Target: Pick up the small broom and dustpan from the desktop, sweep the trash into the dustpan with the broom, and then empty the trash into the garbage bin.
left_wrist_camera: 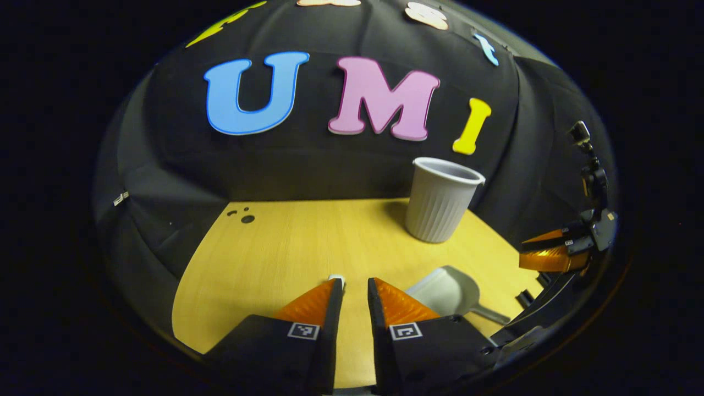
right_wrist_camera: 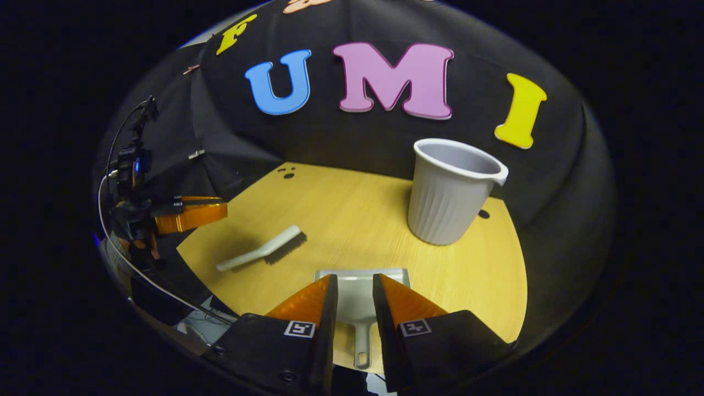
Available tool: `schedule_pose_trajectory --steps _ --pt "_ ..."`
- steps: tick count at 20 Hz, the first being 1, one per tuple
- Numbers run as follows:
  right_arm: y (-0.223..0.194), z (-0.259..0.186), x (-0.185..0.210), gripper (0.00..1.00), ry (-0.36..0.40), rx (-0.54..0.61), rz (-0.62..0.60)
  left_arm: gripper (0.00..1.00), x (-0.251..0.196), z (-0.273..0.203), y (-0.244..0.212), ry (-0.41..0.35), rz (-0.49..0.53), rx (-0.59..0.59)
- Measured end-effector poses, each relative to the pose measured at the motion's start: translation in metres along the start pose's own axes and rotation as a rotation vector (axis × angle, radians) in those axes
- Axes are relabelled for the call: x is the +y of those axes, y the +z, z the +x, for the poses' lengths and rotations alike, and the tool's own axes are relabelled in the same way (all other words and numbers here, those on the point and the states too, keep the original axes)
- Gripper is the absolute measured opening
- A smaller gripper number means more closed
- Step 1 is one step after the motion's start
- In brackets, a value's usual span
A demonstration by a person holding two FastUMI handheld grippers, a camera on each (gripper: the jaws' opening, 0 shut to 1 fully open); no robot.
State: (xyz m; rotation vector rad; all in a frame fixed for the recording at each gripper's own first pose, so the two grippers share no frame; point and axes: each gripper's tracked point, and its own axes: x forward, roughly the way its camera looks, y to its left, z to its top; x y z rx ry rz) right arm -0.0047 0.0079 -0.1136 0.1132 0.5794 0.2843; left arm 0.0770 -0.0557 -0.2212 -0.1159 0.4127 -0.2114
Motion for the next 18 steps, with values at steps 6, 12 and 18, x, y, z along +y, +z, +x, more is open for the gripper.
schedule_pose_trajectory --steps 6,12,18 --pt "0.032 -0.009 0.002 0.37 0.038 -0.157 -0.079 0.26 -0.011 -0.017 0.032 0.059 -0.005 -0.142" --pt "0.041 -0.001 0.008 0.4 0.178 -0.19 -0.18 0.29 -0.038 -0.029 0.029 0.149 0.028 -0.143" --pt "0.034 0.001 0.01 0.38 0.299 -0.19 -0.221 0.29 -0.057 -0.037 0.025 0.261 0.019 -0.147"
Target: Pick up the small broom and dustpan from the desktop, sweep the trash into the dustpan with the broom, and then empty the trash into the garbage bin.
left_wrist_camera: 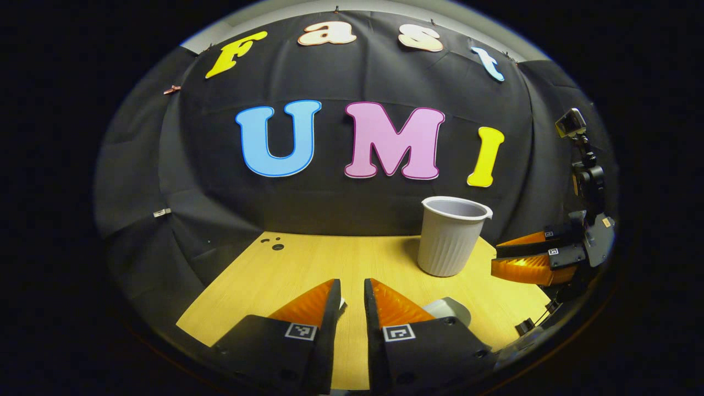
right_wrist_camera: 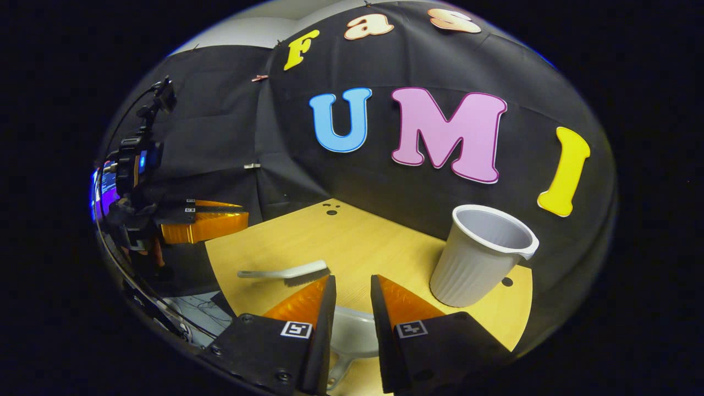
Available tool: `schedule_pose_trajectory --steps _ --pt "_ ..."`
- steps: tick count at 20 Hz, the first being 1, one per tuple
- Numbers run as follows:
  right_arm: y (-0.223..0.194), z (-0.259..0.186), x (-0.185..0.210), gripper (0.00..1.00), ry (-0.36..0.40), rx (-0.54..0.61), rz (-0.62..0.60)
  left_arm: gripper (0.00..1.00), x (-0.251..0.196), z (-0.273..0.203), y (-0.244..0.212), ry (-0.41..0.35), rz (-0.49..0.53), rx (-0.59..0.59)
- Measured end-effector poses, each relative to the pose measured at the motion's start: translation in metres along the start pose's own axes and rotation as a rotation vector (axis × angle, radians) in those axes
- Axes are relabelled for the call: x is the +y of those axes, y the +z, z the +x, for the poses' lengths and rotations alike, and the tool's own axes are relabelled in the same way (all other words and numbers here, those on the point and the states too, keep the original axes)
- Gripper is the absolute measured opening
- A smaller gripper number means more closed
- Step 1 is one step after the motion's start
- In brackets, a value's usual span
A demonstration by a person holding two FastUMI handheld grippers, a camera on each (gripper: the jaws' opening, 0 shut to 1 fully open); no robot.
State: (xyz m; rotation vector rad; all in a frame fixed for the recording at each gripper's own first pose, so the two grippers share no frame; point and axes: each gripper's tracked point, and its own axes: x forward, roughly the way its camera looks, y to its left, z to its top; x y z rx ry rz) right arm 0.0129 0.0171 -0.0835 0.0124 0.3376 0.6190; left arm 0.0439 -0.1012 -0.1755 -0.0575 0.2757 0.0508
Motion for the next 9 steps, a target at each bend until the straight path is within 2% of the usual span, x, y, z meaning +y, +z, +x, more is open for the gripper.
schedule_pose_trajectory --steps 2,4,7,8,9 --pt "-0.005 -0.006 -0.001 0.4 0.035 0.002 0.003 0.29 -0.009 -0.004 0.0 0.022 -0.013 0.0" --pt "-0.006 -0.008 -0.003 0.4 0.043 0.003 -0.001 0.32 -0.016 -0.007 -0.004 0.036 -0.022 0.005" --pt "-0.011 -0.014 -0.009 0.4 0.043 0.005 -0.002 0.29 -0.02 -0.01 -0.005 0.039 -0.022 0.009" --pt "-0.012 -0.016 -0.009 0.4 0.039 0.008 0.002 0.32 -0.022 -0.01 -0.005 0.038 -0.016 0.011" --pt "-0.014 -0.016 -0.008 0.37 0.042 0.014 0.004 0.32 -0.022 -0.01 -0.004 0.037 -0.01 0.012"
